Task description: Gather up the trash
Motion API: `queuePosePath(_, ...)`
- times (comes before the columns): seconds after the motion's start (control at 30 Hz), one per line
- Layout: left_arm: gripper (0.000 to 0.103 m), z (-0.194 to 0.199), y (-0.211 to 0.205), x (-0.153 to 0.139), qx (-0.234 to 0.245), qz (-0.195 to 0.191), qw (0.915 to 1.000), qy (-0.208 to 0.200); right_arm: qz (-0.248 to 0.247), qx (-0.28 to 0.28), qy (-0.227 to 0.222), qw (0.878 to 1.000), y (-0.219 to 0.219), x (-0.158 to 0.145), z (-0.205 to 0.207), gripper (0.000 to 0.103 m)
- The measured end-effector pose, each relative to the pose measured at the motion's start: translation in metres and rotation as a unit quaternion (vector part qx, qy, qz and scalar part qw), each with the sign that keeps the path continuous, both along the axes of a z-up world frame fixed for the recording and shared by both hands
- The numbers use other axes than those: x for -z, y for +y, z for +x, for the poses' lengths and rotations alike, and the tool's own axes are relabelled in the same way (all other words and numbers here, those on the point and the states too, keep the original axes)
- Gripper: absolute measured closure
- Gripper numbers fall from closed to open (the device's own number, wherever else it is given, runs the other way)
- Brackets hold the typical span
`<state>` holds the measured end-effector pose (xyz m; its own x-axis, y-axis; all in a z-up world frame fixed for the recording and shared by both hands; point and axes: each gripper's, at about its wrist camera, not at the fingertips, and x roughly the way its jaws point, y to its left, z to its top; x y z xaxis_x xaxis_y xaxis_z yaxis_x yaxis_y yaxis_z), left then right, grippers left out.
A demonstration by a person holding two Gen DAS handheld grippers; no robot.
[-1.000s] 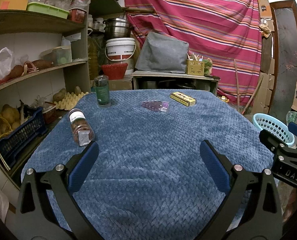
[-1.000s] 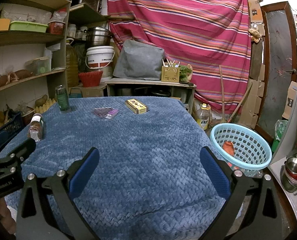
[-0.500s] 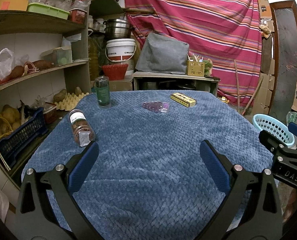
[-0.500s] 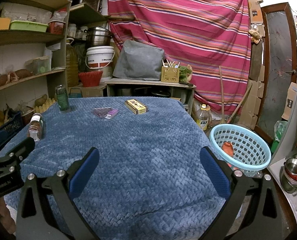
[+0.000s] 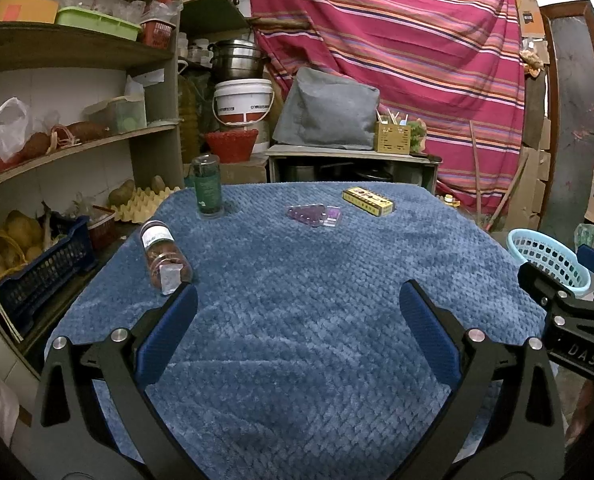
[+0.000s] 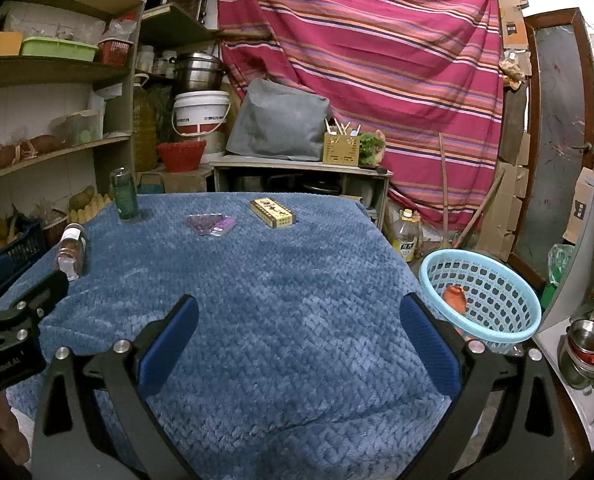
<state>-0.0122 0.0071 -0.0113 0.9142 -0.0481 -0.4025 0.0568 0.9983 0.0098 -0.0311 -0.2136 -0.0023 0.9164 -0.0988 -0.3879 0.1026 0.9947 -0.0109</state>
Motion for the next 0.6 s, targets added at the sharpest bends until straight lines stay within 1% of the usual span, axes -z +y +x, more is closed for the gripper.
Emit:
queuePosePath(0.47, 0.005, -0.0007, 0.0003, 0.0011, 0.000, 0.001, 1.0000, -0.002, 0.000, -0.001, 0.001, 1.000, -0.0034, 0.0010, -0.0004, 0.005)
queuePosePath(0.6, 0.005, -0.0003, -0.0004, -0.0035, -0.001, 0.001, 1.0000, -0.004, -0.001, -0.001, 0.000, 1.000, -0.0035, 0.0016, -0.0007, 0.005)
